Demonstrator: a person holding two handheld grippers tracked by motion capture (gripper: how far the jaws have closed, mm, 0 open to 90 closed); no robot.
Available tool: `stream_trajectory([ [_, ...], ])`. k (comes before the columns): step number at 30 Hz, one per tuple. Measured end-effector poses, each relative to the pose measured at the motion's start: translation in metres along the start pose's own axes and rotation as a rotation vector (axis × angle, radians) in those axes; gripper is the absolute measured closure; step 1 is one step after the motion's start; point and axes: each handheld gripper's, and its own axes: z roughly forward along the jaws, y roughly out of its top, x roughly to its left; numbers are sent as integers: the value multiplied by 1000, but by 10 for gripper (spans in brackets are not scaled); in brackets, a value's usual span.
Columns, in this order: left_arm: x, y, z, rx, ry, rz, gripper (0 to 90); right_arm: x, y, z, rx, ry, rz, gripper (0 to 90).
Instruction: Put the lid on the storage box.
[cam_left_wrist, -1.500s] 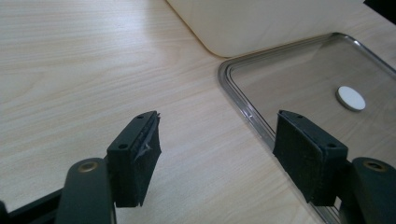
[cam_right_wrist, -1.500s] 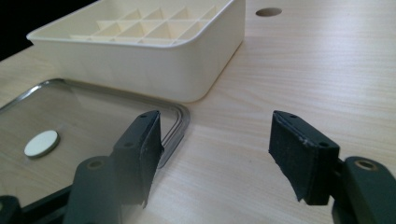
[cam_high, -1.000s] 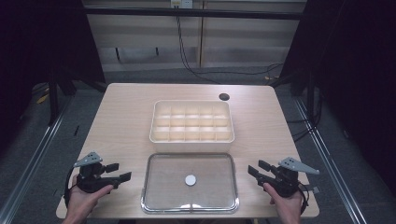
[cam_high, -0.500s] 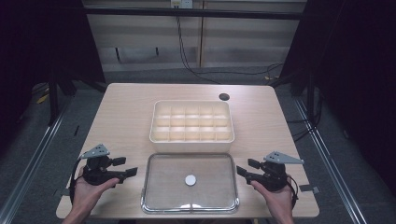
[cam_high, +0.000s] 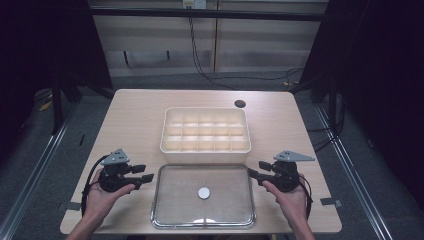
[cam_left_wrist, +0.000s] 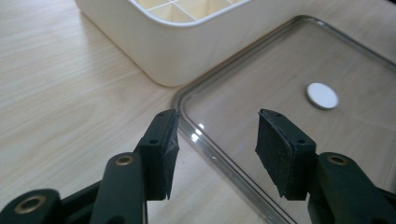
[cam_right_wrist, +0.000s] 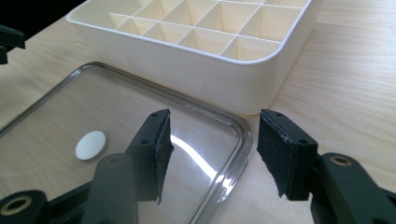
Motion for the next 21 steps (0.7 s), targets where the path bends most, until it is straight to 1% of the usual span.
stream_trajectory([
  [1,2,0,3,7,-26,-34,473,-1,1,3,15,4,5,447],
  [2,4,0,7,12,-36,-57,447,-3,1,6,37,0,7,435],
  [3,4,1,9,18,-33,-57,445,-4,1,11,61,0,19,426],
  [4,5,0,12,32,-29,-53,445,-5,1,14,71,0,26,413],
  [5,5,-1,17,37,-28,-61,430,-7,0,21,98,8,52,395],
  [6,5,-1,17,37,-28,-61,423,-8,-1,23,108,13,64,386],
  [7,5,-3,20,50,-31,-55,409,-8,-2,25,112,13,70,386],
  [8,5,-6,20,57,-21,-48,398,-9,-3,26,116,16,69,386],
  [9,5,-7,20,63,-22,-43,388,-10,-4,28,119,25,78,385],
  [10,5,-9,20,72,-21,-48,387,-10,-6,28,122,24,80,385],
  [11,5,-12,20,68,-3,-51,368,-10,-7,29,130,19,82,385],
  [12,6,-13,20,70,-11,-48,363,-11,-10,30,131,15,80,385],
  [14,6,-16,20,68,-11,-57,399,-12,-13,30,130,17,90,385],
  [16,6,-19,21,67,-24,-54,449,-13,-16,30,133,7,89,391],
  [17,6,-19,21,67,-24,-54,452,-13,-16,30,133,7,89,391],
  [18,5,-19,24,71,-15,-63,463,-13,-20,32,147,-9,79,412],
  [19,5,-19,24,71,-15,-63,485,-13,-20,32,147,-9,79,412],
  [20,4,-19,25,69,-7,-65,485,-13,-22,32,151,-15,80,420],
  [21,4,-19,26,77,-9,-59,503,-15,-24,33,155,-8,85,435],
])
